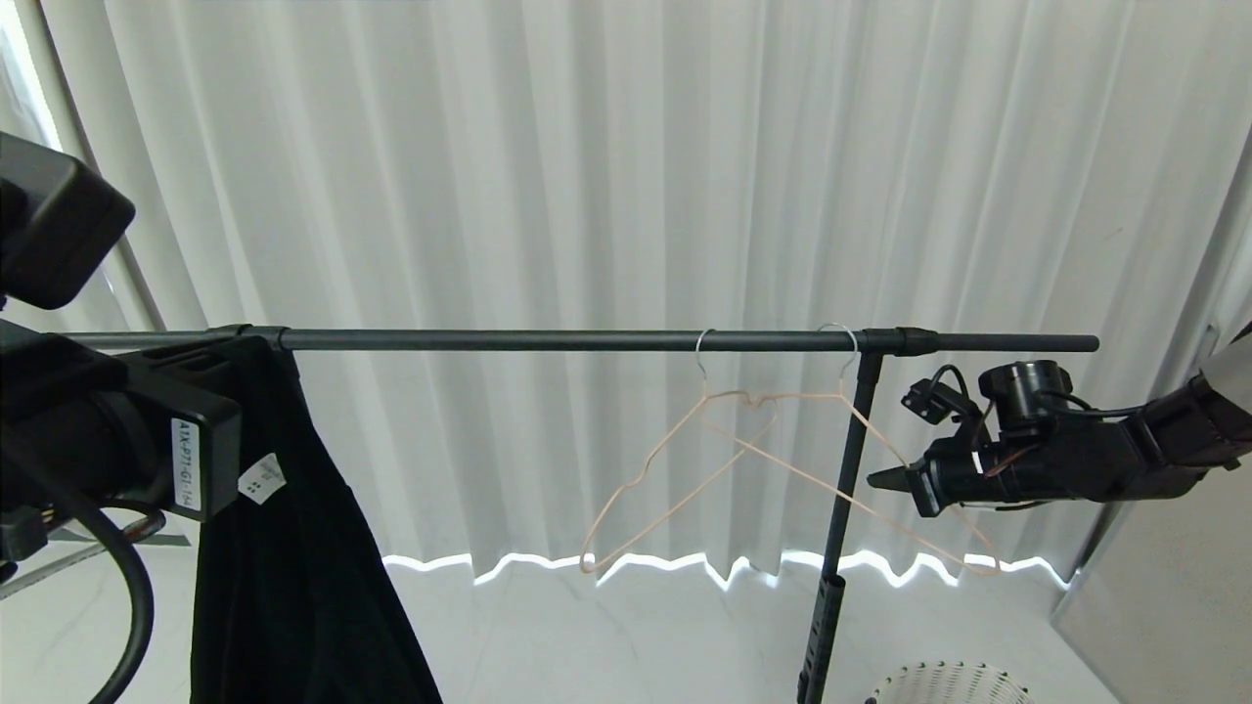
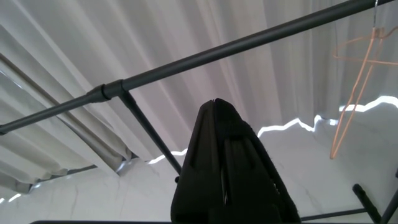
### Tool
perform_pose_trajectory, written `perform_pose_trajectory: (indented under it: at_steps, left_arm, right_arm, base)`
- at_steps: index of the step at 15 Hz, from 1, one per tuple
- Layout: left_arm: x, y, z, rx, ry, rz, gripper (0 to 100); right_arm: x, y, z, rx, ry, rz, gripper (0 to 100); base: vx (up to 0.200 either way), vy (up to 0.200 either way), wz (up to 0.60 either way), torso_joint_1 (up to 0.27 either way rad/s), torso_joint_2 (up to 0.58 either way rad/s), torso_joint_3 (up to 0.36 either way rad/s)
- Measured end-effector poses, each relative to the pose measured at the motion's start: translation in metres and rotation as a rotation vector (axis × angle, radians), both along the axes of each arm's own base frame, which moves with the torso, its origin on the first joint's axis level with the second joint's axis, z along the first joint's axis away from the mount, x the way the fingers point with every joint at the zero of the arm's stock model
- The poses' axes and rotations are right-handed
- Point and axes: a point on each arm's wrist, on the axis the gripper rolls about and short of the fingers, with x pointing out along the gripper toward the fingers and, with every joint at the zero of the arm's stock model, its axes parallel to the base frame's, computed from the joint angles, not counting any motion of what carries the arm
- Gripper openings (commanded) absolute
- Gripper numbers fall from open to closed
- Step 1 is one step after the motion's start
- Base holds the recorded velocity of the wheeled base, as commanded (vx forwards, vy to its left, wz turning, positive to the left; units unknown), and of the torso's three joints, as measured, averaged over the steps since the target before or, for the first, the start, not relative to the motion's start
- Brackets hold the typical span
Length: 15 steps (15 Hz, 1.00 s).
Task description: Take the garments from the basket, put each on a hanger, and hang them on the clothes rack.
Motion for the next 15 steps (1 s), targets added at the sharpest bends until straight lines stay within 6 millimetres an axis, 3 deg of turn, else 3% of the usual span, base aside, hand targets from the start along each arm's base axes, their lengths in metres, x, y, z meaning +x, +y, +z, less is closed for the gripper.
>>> perform_pose_trajectory:
  at_steps: [7, 15]
  left_arm:
    - [-0.001, 0.001, 0.001, -0.002, -0.003, 0.001, 0]
    - [-0.001, 0.001, 0.002, -0.003, -0.006, 0.0, 0]
  right_arm:
    - [-0.005, -0.004, 0.013, 0.004, -0.027, -0.01, 0]
    - [-0.025, -0.014, 0.02, 0.014, -0.019, -0.018, 0]
  base:
    - [0.0, 0.0, 0.0, 0.0, 0.0, 0.0]
    - [0.0, 0.0, 0.0, 0.0, 0.0, 0.0]
